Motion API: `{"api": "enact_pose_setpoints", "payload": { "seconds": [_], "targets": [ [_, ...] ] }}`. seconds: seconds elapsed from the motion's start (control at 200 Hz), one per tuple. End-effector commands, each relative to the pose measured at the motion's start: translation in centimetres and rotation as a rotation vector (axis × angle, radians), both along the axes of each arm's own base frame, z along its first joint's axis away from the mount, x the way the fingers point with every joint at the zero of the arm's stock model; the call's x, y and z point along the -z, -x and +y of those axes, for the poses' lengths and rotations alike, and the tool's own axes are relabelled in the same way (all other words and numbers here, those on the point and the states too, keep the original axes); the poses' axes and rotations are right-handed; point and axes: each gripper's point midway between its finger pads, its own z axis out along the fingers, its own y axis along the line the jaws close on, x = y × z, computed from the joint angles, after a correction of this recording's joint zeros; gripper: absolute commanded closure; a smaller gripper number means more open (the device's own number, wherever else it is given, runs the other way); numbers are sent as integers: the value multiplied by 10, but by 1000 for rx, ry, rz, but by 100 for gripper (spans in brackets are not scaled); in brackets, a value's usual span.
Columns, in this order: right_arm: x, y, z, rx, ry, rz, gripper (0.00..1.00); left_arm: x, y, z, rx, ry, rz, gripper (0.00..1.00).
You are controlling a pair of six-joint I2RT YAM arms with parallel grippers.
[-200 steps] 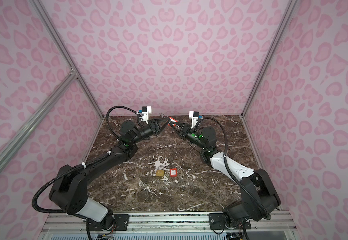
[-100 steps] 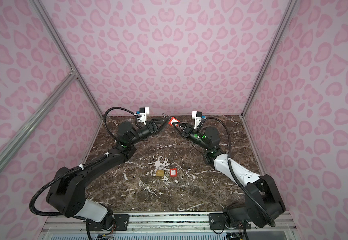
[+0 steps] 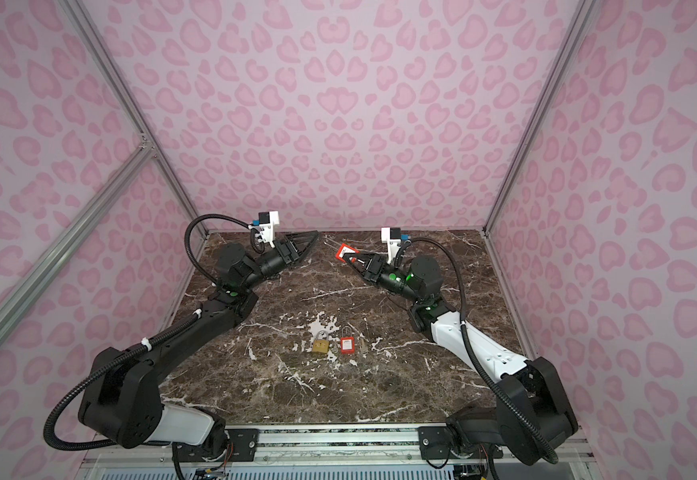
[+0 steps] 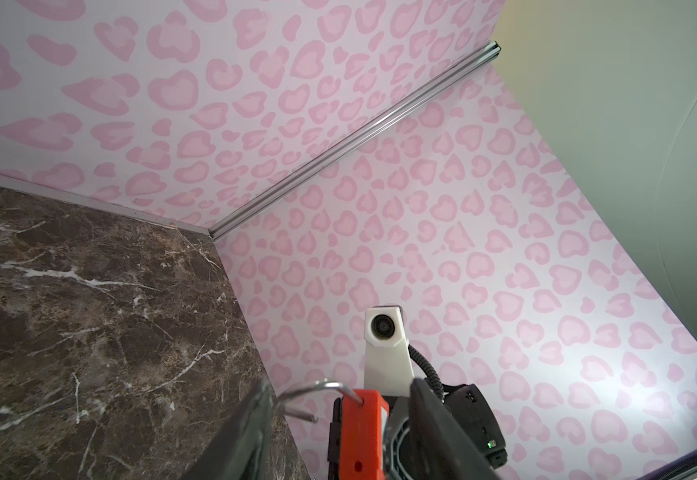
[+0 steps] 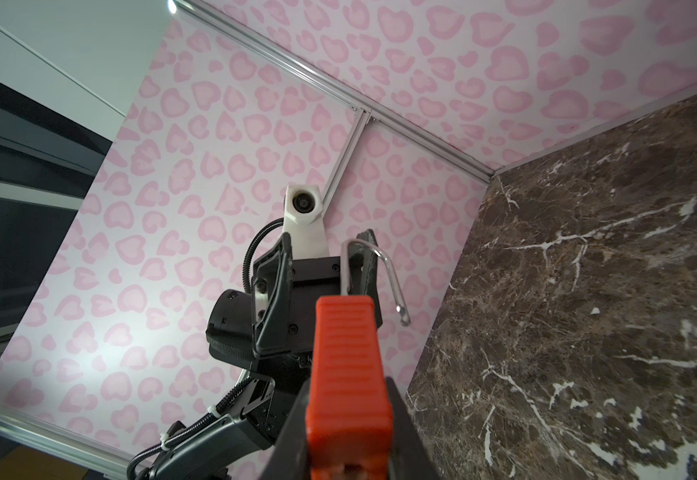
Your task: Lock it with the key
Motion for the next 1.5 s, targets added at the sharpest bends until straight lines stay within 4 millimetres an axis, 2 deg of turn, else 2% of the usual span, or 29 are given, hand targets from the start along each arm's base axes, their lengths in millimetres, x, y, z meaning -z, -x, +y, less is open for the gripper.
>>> {"api": "enact_pose_setpoints", "payload": {
  "seconds": [0.0, 0.195, 0.235, 0.485, 0.89, 1.305, 1.495],
  "targets": [
    [-6, 6, 7, -38, 3, -33, 87, -7, 4, 1, 11, 6, -33, 49],
    [-3, 4, 10, -43, 27, -33, 88, -7, 6, 1, 17, 8, -32, 63],
    [-3, 3, 10, -45, 27, -34, 88, -6, 6, 0, 20, 7, -33, 69],
    [-5, 0, 13, -49, 36, -41, 88, -5, 7, 1, 20, 5, -30, 84],
    [-9, -1, 16, -69, 8, -31, 88, -1, 9, -6, 67, 5, -30, 92],
    [-32, -1, 26, -157, -111, -31, 90, -4, 27, -10, 108, -44, -129, 92],
    [-28, -2, 33, -165, -95, -29, 90, -4, 30, -18, 137, -39, -127, 92]
  ]
}}
